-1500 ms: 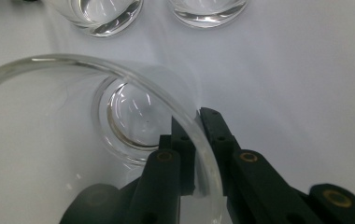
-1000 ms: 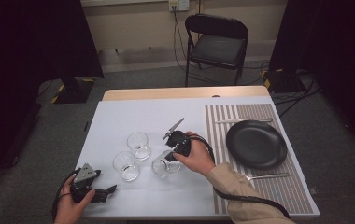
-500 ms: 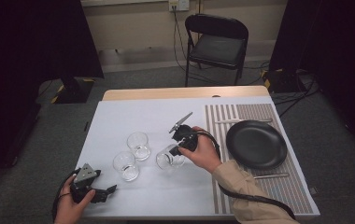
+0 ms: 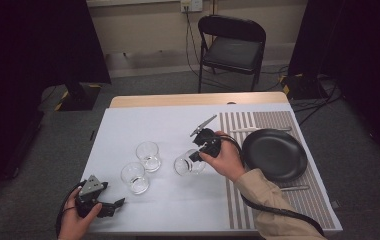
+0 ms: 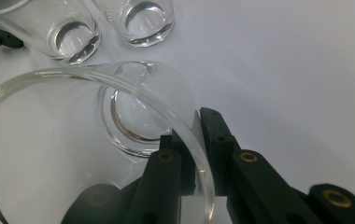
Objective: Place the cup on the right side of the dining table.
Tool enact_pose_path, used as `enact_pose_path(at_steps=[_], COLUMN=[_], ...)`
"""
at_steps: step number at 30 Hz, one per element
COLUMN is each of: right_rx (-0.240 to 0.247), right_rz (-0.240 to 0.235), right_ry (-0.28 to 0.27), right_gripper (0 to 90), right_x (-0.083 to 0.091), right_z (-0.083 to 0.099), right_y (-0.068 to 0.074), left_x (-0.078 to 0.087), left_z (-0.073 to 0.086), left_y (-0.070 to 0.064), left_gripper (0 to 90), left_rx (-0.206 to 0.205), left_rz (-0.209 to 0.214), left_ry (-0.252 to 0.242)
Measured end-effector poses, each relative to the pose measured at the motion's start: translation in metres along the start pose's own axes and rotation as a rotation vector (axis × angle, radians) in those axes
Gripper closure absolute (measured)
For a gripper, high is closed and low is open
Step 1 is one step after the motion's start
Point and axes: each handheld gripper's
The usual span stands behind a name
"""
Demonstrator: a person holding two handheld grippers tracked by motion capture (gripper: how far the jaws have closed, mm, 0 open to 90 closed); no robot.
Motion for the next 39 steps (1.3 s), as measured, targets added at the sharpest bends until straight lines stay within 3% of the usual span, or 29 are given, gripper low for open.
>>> enact_pose_path(at_steps=[19, 29, 39], right_rx=[-0.01, -0.038, -0.063], right_rz=[0.047, 0.065, 0.083], right_ry=[0.004, 0.012, -0.018], right_gripper=[85.6, 85.8, 85.9], right_x=[0.017, 0.028, 0.037], right_z=[0.003, 0.007, 0.01], right_y=[-0.014, -0.023, -0.031], left_x=[0.0, 0.0, 0.0], left_z=[0.0, 0.0, 0.0], left_y=[0.0, 0.0, 0.0], left_gripper=[8.8, 8.8, 8.8], left_rx=[-0.001, -0.002, -0.003], left_rz=[0.0, 0.001, 0.001], left_ry=[0.001, 0.002, 0.003])
Point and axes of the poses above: each handheld gripper's, and its own axes: x roughly backward along the jaws, z roughly out of its underside, y roughly to its left, and after that the axes turned 15 degrees about -y, right-handed
